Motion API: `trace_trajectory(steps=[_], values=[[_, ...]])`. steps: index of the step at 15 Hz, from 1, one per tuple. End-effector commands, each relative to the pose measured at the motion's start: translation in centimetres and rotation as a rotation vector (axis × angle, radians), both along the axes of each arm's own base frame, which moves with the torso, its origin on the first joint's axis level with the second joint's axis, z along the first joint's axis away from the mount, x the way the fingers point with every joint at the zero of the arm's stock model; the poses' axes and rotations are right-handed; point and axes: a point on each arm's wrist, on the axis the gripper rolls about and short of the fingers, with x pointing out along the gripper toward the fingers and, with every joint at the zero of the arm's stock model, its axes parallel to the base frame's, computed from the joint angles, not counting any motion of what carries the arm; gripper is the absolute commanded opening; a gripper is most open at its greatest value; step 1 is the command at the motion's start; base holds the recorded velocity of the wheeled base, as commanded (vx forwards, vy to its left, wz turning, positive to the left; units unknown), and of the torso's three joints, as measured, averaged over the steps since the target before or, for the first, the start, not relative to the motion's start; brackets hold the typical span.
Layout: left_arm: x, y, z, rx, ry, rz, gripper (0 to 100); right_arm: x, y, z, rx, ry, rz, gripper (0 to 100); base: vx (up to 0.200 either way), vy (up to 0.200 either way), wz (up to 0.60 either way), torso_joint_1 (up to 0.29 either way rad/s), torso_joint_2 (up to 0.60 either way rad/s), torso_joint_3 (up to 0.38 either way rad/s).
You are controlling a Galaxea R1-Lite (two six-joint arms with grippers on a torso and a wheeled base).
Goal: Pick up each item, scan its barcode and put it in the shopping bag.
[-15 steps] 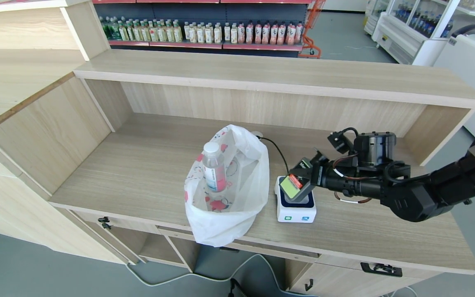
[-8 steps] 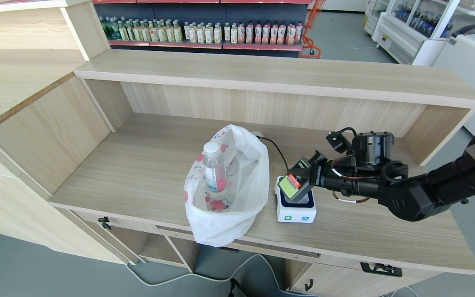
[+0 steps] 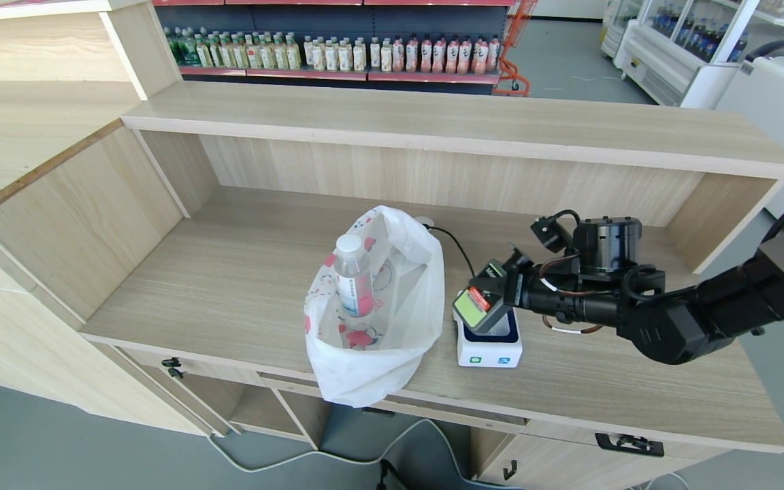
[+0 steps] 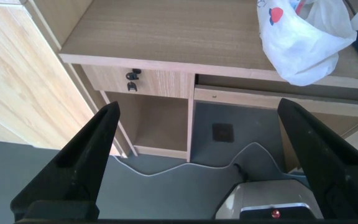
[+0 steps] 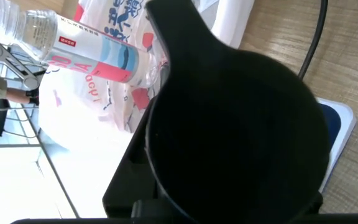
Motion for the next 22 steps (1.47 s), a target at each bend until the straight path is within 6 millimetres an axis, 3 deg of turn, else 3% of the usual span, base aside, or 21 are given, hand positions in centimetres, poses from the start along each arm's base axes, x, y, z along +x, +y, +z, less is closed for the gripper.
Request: trace_trajectory(steps=[1,5,9,12,17,20,22], values=[[0.0,0.0,0.0,0.000,-0.001,0.000,100,0.0,0.1,0.1,0.001,-0.003,0.002,0,0.000,0.000,0.00,0.000,0.00,0.000],[0.0,0.0,0.0,-0.001,0.000,0.000,100,-0.4,-0.4,1.4,-0.008,-0.059,-0.002,0,0.000,0.000,0.00,0.000,0.00,0.000],[0.0,0.0,0.0,-0.001,0.000,0.000,100,-0.9,-4.2,5.4,-0.189,-0.376,-0.059,0,0.000,0.000,0.00,0.000,0.00,0.000],[0.0,0.0,0.0,-0.001,0.000,0.000,100,-2.1,-4.4,7.3,-0.223,-0.471,-0.050,0,0.000,0.133,0.00,0.000,0.00,0.003],[0.0,0.0,0.0,0.000,-0.001,0.000,100,-3.3,-4.4,7.4,-0.231,-0.471,-0.046,0,0.000,0.200,0.00,0.002,0.00,-0.001],[0.0,0.0,0.0,0.000,-0.001,0.000,100,-2.9,-4.0,6.9,-0.240,-0.468,-0.057,0,0.000,0.200,0.00,0.002,0.00,0.005],[0.0,0.0,0.0,0.000,-0.001,0.000,100,-1.4,-3.6,5.8,-0.287,-0.514,-0.045,0,0.000,0.000,0.00,0.000,0.00,0.000]])
